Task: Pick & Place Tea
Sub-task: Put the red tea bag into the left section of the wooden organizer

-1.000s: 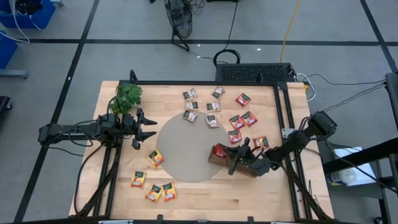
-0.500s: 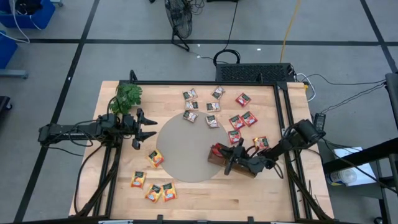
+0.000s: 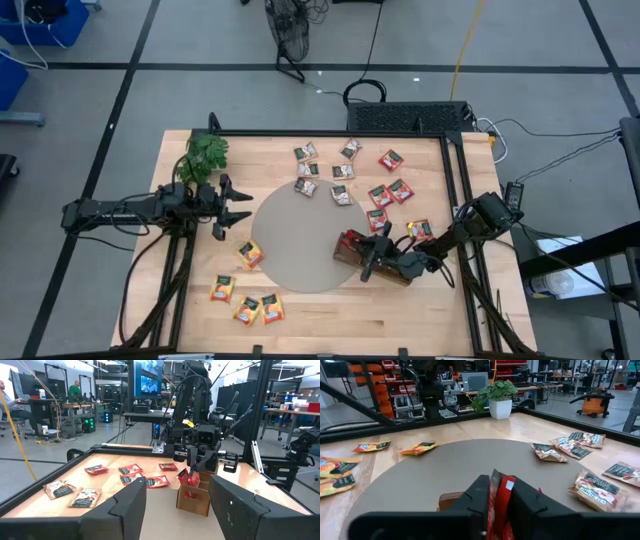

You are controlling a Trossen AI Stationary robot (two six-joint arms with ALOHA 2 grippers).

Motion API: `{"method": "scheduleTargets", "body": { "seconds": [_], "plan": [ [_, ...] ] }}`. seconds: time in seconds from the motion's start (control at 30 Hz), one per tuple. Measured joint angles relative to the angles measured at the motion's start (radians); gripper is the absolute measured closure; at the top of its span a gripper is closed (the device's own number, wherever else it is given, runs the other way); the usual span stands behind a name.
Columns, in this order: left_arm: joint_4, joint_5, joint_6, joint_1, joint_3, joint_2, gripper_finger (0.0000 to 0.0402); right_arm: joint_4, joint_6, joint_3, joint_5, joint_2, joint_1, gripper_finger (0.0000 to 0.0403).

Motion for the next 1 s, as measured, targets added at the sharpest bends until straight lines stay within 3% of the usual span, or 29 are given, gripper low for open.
{"method": "scheduleTargets", "body": {
  "seconds": [0.3,0.5,0.6,0.7,0.8,0.9,1.0],
  "plan": [
    [0.0,0.0,0.0,0.0,0.0,0.0,0.0188,0.074,-0.132,0.0,0.001,0.0,0.0,0.0265],
    [0.0,0.0,0.0,0.0,0.0,0.0,0.0188,0.142,-0.264,0.0,0.0,-0.02,0.004,0.0248],
    [0.0,0.0,0.0,0.0,0.0,0.0,0.0188,0.085,-0.325,0.0,-0.039,-0.086,0.007,0.0248],
    [0.0,0.0,0.0,0.0,0.0,0.0,0.0188,-0.136,-0.319,0.008,-0.075,-0.216,0.007,0.0251],
    [0.0,0.0,0.0,0.0,0.0,0.0,0.0188,-0.582,-0.176,0.068,-0.126,-0.391,-0.018,0.025],
    [0.0,0.0,0.0,0.0,0.0,0.0,0.0188,-1.143,0.101,0.21,-0.358,-0.534,-0.104,0.0247],
    [0.0,0.0,0.0,0.0,0.0,0.0,0.0188,-1.48,0.241,0.343,-0.601,-0.57,-0.21,0.0246]
  ]
}}
